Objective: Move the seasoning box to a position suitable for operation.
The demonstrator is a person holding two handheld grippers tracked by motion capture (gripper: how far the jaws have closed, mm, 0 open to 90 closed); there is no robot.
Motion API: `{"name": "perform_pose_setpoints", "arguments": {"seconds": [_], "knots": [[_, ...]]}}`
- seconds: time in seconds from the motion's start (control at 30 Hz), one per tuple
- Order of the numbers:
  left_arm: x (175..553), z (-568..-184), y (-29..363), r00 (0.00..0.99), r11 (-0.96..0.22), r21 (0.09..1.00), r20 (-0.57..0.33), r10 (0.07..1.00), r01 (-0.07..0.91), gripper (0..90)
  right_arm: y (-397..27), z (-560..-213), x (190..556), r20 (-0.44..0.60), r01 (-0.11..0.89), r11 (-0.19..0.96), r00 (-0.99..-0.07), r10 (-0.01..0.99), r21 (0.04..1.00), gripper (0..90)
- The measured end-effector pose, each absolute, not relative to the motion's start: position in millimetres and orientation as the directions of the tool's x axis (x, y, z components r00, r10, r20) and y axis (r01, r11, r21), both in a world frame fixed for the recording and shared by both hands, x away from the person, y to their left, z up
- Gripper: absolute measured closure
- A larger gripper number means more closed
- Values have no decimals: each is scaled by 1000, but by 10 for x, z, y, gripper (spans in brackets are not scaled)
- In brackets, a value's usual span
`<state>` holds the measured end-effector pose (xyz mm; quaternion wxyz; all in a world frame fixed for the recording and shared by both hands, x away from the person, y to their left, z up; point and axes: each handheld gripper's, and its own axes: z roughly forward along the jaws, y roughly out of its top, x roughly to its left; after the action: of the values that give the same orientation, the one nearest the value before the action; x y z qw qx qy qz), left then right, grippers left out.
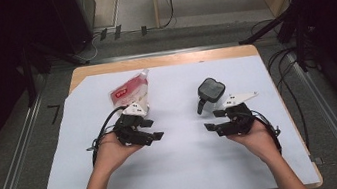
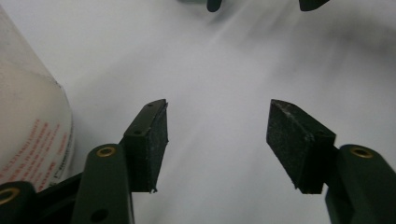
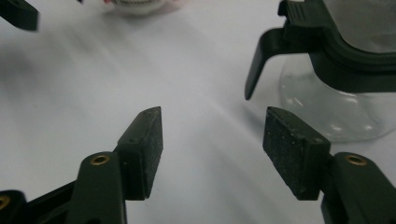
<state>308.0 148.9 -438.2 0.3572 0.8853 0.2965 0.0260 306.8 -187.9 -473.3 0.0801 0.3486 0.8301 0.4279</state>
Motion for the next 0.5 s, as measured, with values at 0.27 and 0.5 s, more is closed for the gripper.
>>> {"name": "perform_pose_setpoints", "arguments": {"seconds": [0.27,0.5], "knots": [[3038,-4436,1471,842,-594,646,-148,519,479,409,-1818,-4696,3044,167,506,377,-741,650,776,421],[3071,-4449,1470,836,-587,645,-156,526,489,415,-1819,-4740,3084,187,523,385,-744,642,761,432]]}}
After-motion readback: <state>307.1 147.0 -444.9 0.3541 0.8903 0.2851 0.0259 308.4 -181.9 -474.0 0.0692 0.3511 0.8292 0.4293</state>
